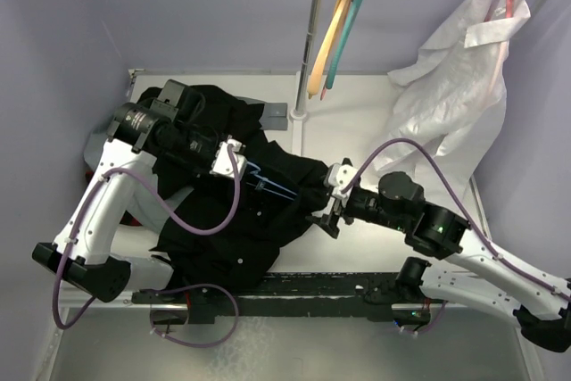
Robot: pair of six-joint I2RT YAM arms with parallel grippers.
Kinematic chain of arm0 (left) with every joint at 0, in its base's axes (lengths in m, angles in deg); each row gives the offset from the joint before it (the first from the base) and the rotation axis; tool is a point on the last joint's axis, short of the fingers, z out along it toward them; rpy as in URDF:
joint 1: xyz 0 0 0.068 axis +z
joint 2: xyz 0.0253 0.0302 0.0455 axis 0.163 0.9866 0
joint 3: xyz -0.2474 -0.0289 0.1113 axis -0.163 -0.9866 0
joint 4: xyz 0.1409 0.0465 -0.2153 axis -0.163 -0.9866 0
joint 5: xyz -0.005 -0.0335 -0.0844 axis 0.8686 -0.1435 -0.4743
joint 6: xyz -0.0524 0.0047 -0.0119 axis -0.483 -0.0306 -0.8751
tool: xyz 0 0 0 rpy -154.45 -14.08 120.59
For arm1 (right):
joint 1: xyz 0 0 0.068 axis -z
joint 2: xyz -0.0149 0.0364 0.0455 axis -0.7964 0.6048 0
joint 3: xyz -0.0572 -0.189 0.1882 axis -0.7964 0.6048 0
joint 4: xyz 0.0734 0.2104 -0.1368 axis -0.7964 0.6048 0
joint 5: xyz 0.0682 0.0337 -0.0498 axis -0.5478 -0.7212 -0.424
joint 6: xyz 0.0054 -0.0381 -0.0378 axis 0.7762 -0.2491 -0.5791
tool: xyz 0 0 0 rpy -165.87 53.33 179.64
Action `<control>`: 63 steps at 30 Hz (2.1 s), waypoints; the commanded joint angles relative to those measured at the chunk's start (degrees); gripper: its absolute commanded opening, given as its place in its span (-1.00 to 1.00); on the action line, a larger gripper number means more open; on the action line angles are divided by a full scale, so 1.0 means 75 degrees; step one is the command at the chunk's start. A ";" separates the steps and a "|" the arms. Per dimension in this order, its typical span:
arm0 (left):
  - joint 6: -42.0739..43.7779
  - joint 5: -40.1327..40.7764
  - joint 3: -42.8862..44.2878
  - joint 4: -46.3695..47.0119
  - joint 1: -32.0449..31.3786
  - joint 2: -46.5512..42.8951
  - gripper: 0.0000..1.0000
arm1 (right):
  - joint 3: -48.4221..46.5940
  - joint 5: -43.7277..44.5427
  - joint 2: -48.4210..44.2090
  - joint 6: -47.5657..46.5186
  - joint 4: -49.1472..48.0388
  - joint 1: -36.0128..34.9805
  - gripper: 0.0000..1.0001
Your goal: Place the shirt on the hanger
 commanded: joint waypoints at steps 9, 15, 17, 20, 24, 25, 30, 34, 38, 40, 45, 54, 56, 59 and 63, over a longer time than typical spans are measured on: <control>0.0920 -0.0772 0.0102 -0.0576 -0.0002 -0.0293 -1.00 | 0.0190 -0.0883 0.0752 -0.1986 0.0144 0.0009 0.89; 0.0952 -0.0806 0.0018 -0.0582 -0.0001 -0.0420 -1.00 | 0.0105 -0.0753 0.1437 -0.2190 -0.0814 0.0061 0.16; 0.0953 -0.0817 -0.0001 -0.0582 -0.0007 -0.0419 -1.00 | 0.0036 -0.0819 0.1599 -0.2160 -0.1004 0.0062 0.08; 0.0973 -0.0832 -0.0064 -0.0577 -0.0003 -0.0414 -1.00 | -0.0008 -0.1006 0.1738 -0.2072 -0.1281 0.0062 0.05; 0.1028 -0.0899 -0.0164 -0.0571 -0.0005 -0.0369 -1.00 | -0.0159 -0.1201 0.1959 -0.1980 -0.1412 0.0062 -0.22; 0.1031 -0.0921 -0.0199 -0.0556 -0.0006 -0.0358 -1.00 | -0.0233 -0.1257 0.2023 -0.1954 -0.1393 0.0062 -0.33; 0.1035 -0.0966 -0.0254 -0.0495 -0.0016 -0.0247 -1.00 | -0.0696 -0.1547 0.2266 -0.1842 -0.1345 0.0062 -0.91; 0.1012 -0.1058 -0.0273 -0.0437 -0.0014 -0.0205 -1.00 | -0.1011 -0.1677 0.2461 -0.1803 -0.1312 0.0062 -0.90; 0.1012 -0.1068 -0.0338 -0.0395 -0.0016 -0.0133 -1.00 | -0.1406 -0.1848 0.2691 -0.1694 -0.1256 0.0062 -0.81; 0.1001 -0.1082 -0.0354 -0.0378 -0.0021 -0.0114 -1.00 | -0.1705 -0.1980 0.2801 -0.1665 -0.1211 0.0062 -0.76; 0.0974 -0.1117 -0.0390 -0.0301 -0.0020 -0.0107 -1.00 | -0.2071 -0.2214 0.2994 -0.1567 -0.1212 0.0050 -0.66; 0.0965 -0.1129 -0.0391 -0.0257 -0.0013 -0.0130 -1.00 | -0.1805 -0.2228 0.3251 -0.1571 -0.1359 0.0050 -0.58; 0.0953 -0.1139 -0.0391 -0.0243 -0.0017 -0.0131 -1.00 | -0.1723 -0.2274 0.3321 -0.1544 -0.1388 0.0050 -0.55; 0.0940 -0.1133 -0.0375 -0.0209 -0.0019 -0.0131 -1.00 | -0.1608 -0.2366 0.3386 -0.1515 -0.1485 0.0050 -0.46; 0.0935 -0.1073 -0.0324 -0.0187 -0.0019 -0.0159 -1.00 | -0.1237 -0.2347 0.3321 -0.1384 -0.1696 0.0050 -0.47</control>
